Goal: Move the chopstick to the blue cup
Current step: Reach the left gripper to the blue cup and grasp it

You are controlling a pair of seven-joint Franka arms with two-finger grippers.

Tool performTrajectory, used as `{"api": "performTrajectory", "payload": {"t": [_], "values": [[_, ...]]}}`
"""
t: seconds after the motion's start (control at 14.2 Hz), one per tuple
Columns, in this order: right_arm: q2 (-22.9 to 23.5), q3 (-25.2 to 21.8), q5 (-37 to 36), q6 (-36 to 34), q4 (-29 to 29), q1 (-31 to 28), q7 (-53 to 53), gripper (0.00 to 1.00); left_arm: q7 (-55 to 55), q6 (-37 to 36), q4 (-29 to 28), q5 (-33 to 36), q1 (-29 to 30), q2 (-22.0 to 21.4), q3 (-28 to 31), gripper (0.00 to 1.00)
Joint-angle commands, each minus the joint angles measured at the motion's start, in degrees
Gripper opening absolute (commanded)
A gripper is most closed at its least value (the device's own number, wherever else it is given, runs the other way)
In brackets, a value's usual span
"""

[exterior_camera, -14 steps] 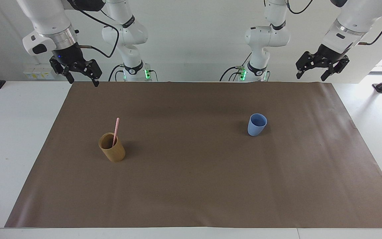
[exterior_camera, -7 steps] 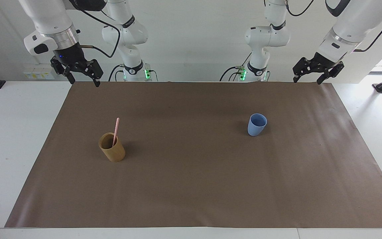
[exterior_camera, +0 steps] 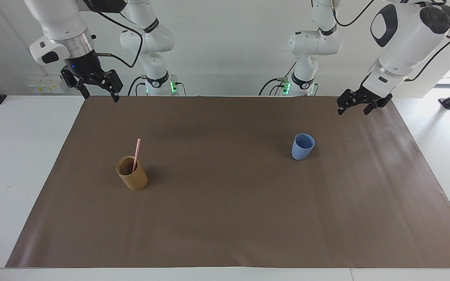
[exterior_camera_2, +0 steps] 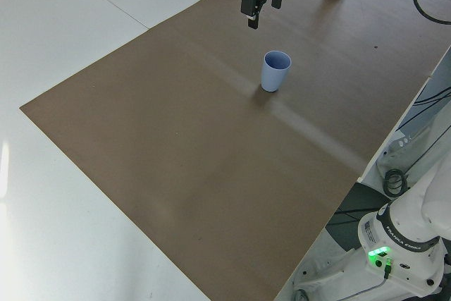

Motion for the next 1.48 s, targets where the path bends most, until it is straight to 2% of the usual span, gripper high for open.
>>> {"api": "performTrajectory", "payload": {"t": [0.0,0.49,0.85,1.13,1.41], "values": [[-0.5,0.1,0.0,0.9,-0.7,-0.1,-0.7,1.0,-0.7,1.7,-1.4,-0.3,0.7,-1.2,-0.1,1.0],[-0.5,0.1,0.1,1.0,-0.7,-0.1,-0.7,1.0,-0.8,3.9,-3.9,-0.3,0.7,-1.3,-0.1,1.0],[-0.5,0.1,0.1,1.0,-0.7,-0.1,-0.6,1.0,-1.3,7.6,-7.7,-0.3,0.6,-1.5,-0.1,1.0],[-0.6,0.1,0.1,2.9,-1.5,-0.1,-0.7,1.0,-7.8,16.0,-14.9,-0.3,-2.3,-1.2,-0.4,1.0],[-0.6,0.1,0.1,2.9,-1.5,-0.1,-0.7,1.0,-8.5,22.3,-20.5,-0.3,-4.4,-0.2,-0.4,1.0]]}}
